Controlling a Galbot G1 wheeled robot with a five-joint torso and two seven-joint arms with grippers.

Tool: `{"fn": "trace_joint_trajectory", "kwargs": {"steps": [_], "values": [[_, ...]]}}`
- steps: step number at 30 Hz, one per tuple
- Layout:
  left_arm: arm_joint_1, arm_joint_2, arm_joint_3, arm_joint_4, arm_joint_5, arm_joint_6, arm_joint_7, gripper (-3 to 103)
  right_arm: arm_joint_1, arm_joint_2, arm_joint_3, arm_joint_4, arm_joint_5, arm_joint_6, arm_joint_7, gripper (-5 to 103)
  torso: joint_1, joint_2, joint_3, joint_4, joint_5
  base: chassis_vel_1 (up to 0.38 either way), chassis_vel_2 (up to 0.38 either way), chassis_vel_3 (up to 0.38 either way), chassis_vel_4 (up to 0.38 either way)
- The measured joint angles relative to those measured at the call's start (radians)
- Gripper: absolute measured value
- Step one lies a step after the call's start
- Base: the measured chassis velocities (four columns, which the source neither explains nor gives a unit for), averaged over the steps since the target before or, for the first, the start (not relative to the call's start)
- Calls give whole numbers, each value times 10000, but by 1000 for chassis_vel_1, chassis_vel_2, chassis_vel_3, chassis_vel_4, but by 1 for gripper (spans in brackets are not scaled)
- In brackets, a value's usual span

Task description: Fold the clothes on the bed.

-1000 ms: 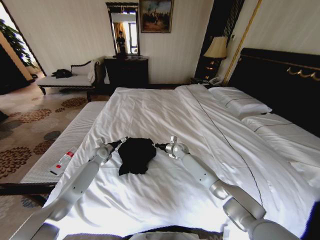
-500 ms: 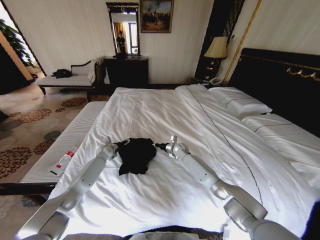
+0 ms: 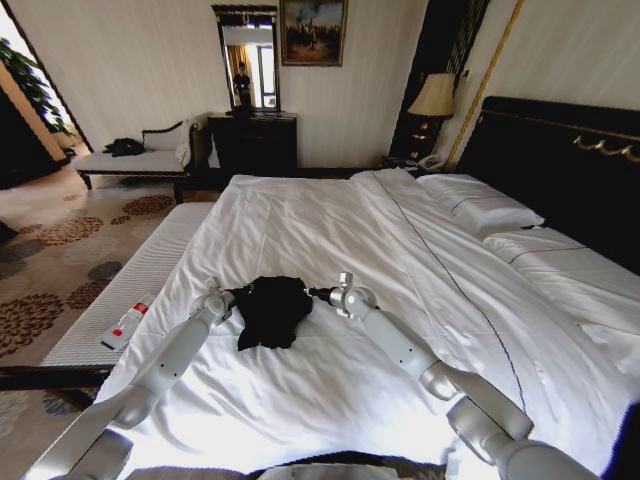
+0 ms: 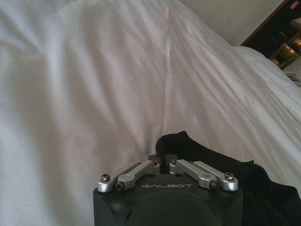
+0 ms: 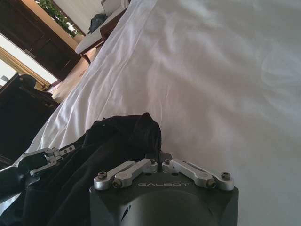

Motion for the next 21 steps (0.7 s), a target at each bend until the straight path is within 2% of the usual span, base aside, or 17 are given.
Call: {"fn": "trace_joint_trajectory", "kwargs": {"steps": [2, 11, 16, 20, 21], "values": [[5, 23, -5, -77, 8, -10, -16, 2, -9, -32, 0, 52, 5, 0, 14, 0, 0, 0, 0, 0, 0, 0, 0, 0, 0], [242, 229, -108, -620, 42, -36, -74, 2, -165, -193, 64, 408, 31, 0, 104, 0, 0, 0, 0, 0, 0, 0, 0, 0, 0], [413, 446, -241, -1263, 135, -81, -200, 2, -291, -384, 263, 893, 81, 32, 293, 0, 0, -1, 0, 1, 0, 0, 0, 0, 0], [365, 1072, -370, -2553, 26, -143, -319, 2, -351, -910, 832, 2121, 552, -6, 823, 0, 0, 0, 0, 2, 1, 0, 0, 0, 0], [365, 1072, -370, -2553, 26, -143, -319, 2, -351, -910, 832, 2121, 552, -6, 823, 0, 0, 0, 0, 2, 1, 0, 0, 0, 0]]}}
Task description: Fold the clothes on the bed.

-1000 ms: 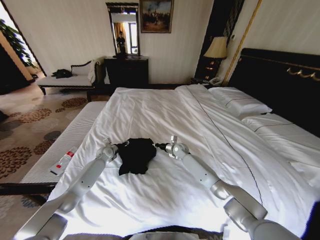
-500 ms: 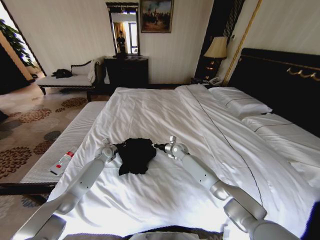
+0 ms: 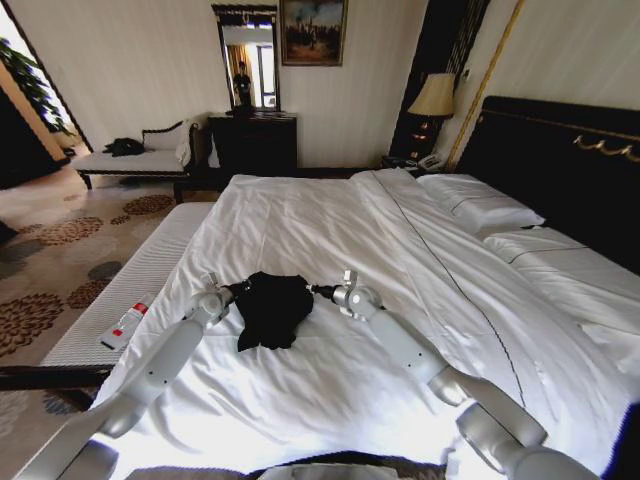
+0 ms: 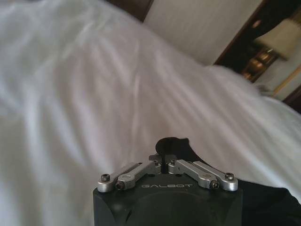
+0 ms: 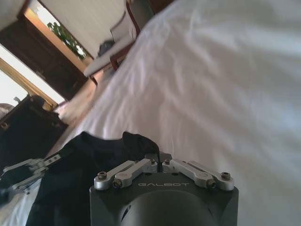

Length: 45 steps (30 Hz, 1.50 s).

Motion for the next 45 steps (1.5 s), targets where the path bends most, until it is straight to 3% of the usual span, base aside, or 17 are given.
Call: {"fn": "trace_joint_trajectory", "kwargs": {"steps": [5, 9, 14, 17, 22, 23, 27, 28, 32, 33, 36, 45], "values": [[-189, 451, -141, -978, -295, -16, -266, 2, 315, -609, 294, 839, 402, -88, 538, 0, -2, 0, 0, 0, 1, 0, 0, 0, 0], [-541, 1024, -189, -1966, -659, -17, -602, 2, 1023, -1714, 471, 2070, 1275, -186, 1041, 0, -1, 0, 0, -6, -2, 0, 0, 0, 0], [-862, 1496, -268, -2573, -961, -2, -777, 2, 1481, -2326, 548, 2945, 1896, -233, 1403, 0, -2, 0, 0, -2, 0, 0, 0, 0, 0], [-1524, 2163, -281, -3166, -1557, 59, -924, 2, 2129, -2842, 641, 3583, 2543, -258, 1740, 0, -2, 0, 0, 0, -2, 0, 0, 0, 0], [-2863, 2713, -94, -3713, -2457, 58, -1422, 2, 3525, -3015, 176, 3459, 3264, -335, 1935, 0, -2, 0, 0, 1, 2, 0, 0, 0, 0], [-2863, 2713, -94, -3713, -2457, 58, -1422, 2, 3525, -3015, 176, 3459, 3264, -335, 1935, 0, -2, 0, 0, 1, 2, 0, 0, 0, 0], [-5139, 2794, 969, -3049, -3116, 175, -1537, 2, 4915, -3017, -494, 2992, 3809, -377, 2112, 0, -1, 0, 0, -2, -1, 0, 0, 0, 0], [-5139, 2794, 969, -3049, -3116, 175, -1537, 2, 4915, -3017, -494, 2992, 3809, -377, 2112, 0, -1, 0, 0, -2, -1, 0, 0, 0, 0], [-7271, 2708, 2130, -1835, -3627, 349, -1396, 2, 6466, -2863, -1117, 2045, 4112, -403, 2185, 0, 1, -1, 1, 2, 2, 0, 0, 0, 0], [-7271, 2708, 2130, -1835, -3627, 349, -1396, 2, 6466, -2863, -1117, 2045, 4112, -403, 2185, 0, 1, -1, 1, 2, 2, 0, 0, 0, 0], [-8776, 2372, 3267, -1071, -3875, 441, -1293, 2, 7405, -2851, -1437, 1276, 4256, -478, 2029, 0, 1, -1, 1, 1, -4, 0, 0, 0, 0], [-10908, 1825, 4441, -98, -4317, 592, -1040, 2, 8185, -3128, -1583, 743, 4542, -537, 1800, 0, 1, -1, 1, -5, 5, 0, 0, 0, 0]]}}
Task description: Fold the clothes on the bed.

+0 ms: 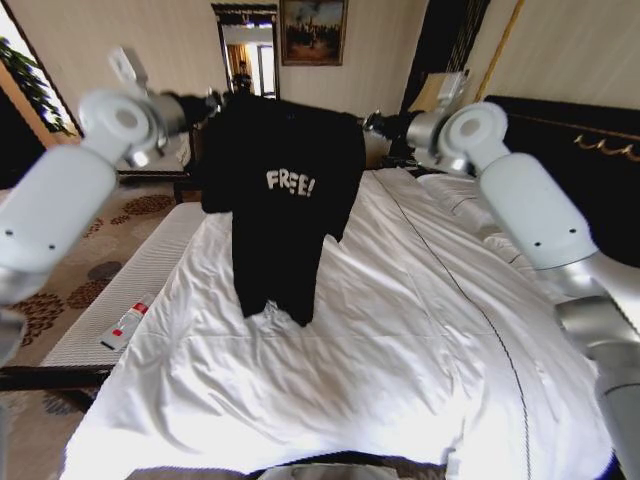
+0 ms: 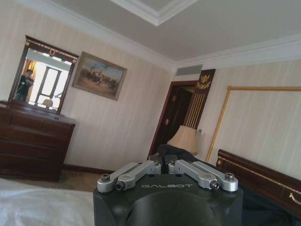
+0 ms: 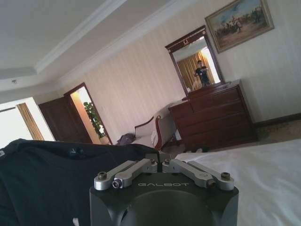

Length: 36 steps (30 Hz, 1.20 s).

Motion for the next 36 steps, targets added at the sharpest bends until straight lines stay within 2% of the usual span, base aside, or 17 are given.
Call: {"fn": "trace_joint_trajectory", "kwargs": {"steps": [8, 15, 20, 21, 22, 25, 26, 29, 30, 33, 34, 36], "values": [[-291, 292, 134, -240, -244, 61, 37, 2, 393, -213, -109, -47, 278, -27, -48, 0, -2, 1, -1, 7, -9, 0, 0, 0, 0], [183, 796, -134, -1062, -451, 61, -151, 2, 421, -320, -90, 372, 533, -45, 145, 0, -1, 0, -1, 3, -4, 0, 0, 0, 0], [933, 1721, -876, -2436, -1159, 132, -382, 2, 81, -501, 555, 1932, 1689, -302, 1412, 0, -1, 1, -1, 6, -10, 0, 0, 0, 0], [933, 1721, -876, -2436, -1159, 132, -382, 2, 81, -501, 555, 1932, 1689, -302, 1412, 0, -1, 1, -1, 6, -10, 0, 0, 0, 0], [1135, 2126, -1194, -3025, -1588, 185, -479, 2, -55, -539, 912, 2646, 2523, -352, 2145, 0, -3, 1, -2, 5, -8, 0, 0, 0, 0], [1540, 2766, -1948, -3952, -2251, 250, -642, 2, -170, -558, 1353, 3597, 3435, -372, 3088, 0, -5, 2, -3, 3, -5, 0, 0, 0, 0], [1540, 2766, -1948, -3952, -2251, 250, -642, 2, -170, -558, 1353, 3597, 3435, -372, 3088, 0, -5, 2, -3, 3, -5, 0, 0, 0, 0], [2033, 3389, -2924, -4826, -2916, 380, -814, 2, -146, -569, 1725, 4270, 4189, -435, 3953, 0, -5, 2, -4, 4, -7, 0, 0, 0, 0], [2033, 3389, -2924, -4826, -2916, 380, -814, 2, -146, -569, 1725, 4270, 4189, -435, 3953, 0, -5, 2, -4, 4, -7, 0, 0, 0, 0], [3578, 5083, -4646, -6105, -3709, 443, -811, 2, 60, -589, 1944, 5019, 5187, -593, 4826, 0, -5, 2, -4, 0, -8, 0, 0, 0, 0], [3578, 5083, -4646, -6105, -3709, 443, -811, 2, 60, -589, 1944, 5019, 5187, -593, 4826, 0, -5, 2, -4, 0, -8, 0, 0, 0, 0], [4192, 5796, -5140, -6491, -3854, 292, -719, 2, 58, -643, 2037, 5374, 5460, -656, 5023, 0, -5, 2, -4, 15, -7, 0, 0, 0, 0]]}}
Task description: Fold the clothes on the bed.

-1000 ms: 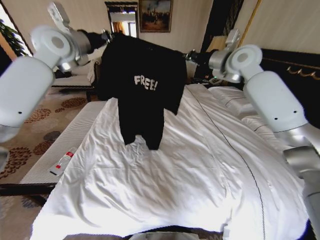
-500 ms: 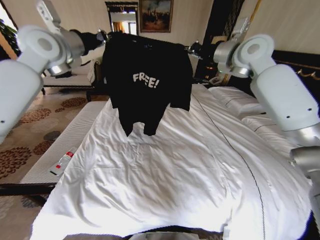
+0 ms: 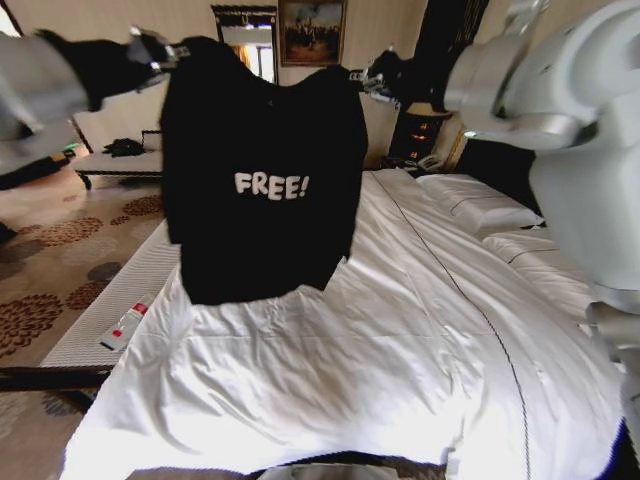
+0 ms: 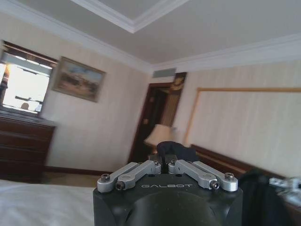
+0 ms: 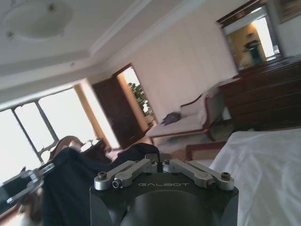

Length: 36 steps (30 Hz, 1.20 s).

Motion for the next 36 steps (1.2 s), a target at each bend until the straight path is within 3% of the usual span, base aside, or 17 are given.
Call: {"fn": "trace_joint_trajectory", "kwargs": {"steps": [1, 7, 9, 11, 13, 15, 20, 23, 25, 26, 27, 30, 33, 35, 36], "values": [[290, 542, -322, -364, -234, -138, 27, 2, -113, -216, 281, 531, 376, -24, 290, 0, -1, 0, -1, -2, -6, 0, 0, 0, 0], [541, 1426, -972, -1146, -989, -235, 13, 2, -330, -960, 773, 1760, 1210, -58, 842, 0, 1, 1, 0, -15, 3, 0, 0, 0, 0], [918, 1783, -1495, -1432, -1333, -234, 15, 2, -435, -1393, 1047, 2196, 1662, -95, 1008, 0, 2, 1, 1, -13, 6, 0, 0, 0, 0], [1130, 2279, -1708, -1748, -1778, -209, -11, 2, -734, -2295, 1611, 2829, 2430, -250, 1157, 0, 3, 1, 1, -12, 9, 0, 0, 0, 0], [1140, 2356, -1708, -1807, -1846, -198, -21, 2, -839, -2498, 1766, 2957, 2585, -287, 1168, 0, 2, 1, 1, -15, 7, 0, 0, 0, 0], [1170, 2570, -1609, -2047, -2022, -100, -97, 2, -1623, -3234, 2612, 3437, 3041, -440, 1171, 0, 1, 1, 0, -15, 0, 0, 0, 0, 0], [1685, 2675, -1442, -2331, -1886, -34, -212, 2, -3743, -3564, 4002, 3819, 2866, -531, 1091, 0, 0, 2, 0, -11, 6, 0, 0, 0, 0], [2385, 2366, -1462, -2279, -1200, -35, -245, 2, -4477, -3450, 4185, 3857, 2421, -501, 1042, 0, 1, 1, 2, -8, 10, 0, 0, 0, 0], [3121, 1675, -1587, -1988, -412, 32, -259, 2, -4843, -3304, 4163, 3819, 1949, -364, 981, 0, 3, 2, 3, -10, 8, 0, 0, 0, 0], [3758, 989, -1652, -1789, 296, 134, -286, 2, -5026, -2963, 3862, 3610, 1353, -223, 891, 0, 5, 2, 4, -22, -7, 0, 0, 0, 0], [3758, 989, -1652, -1789, 296, 134, -286, 2, -5026, -2963, 3862, 3610, 1353, -223, 891, 0, 5, 2, 4, -22, -7, 0, 0, 0, 0], [5139, -254, -1525, -1442, 1974, 171, -359, 2, -5483, -1854, 3028, 2883, 95, -132, 635, 0, 6, -1, 6, -8, -2, 0, 0, 0, 0], [5693, -787, -1411, -1222, 2662, 215, -417, 2, -5806, -1271, 2593, 2407, -616, -135, 465, 0, 6, -2, 6, -8, -2, 0, 0, 0, 0], [6316, -1592, -1108, -732, 3682, 272, -447, 2, -6509, -517, 1975, 1516, -1848, -173, -112, 0, 6, -2, 6, -6, 3, 0, 0, 0, 0], [6316, -1592, -1108, -732, 3682, 272, -447, 2, -6509, -517, 1975, 1516, -1848, -173, -112, 0, 6, -2, 6, -6, 3, 0, 0, 0, 0]]}}
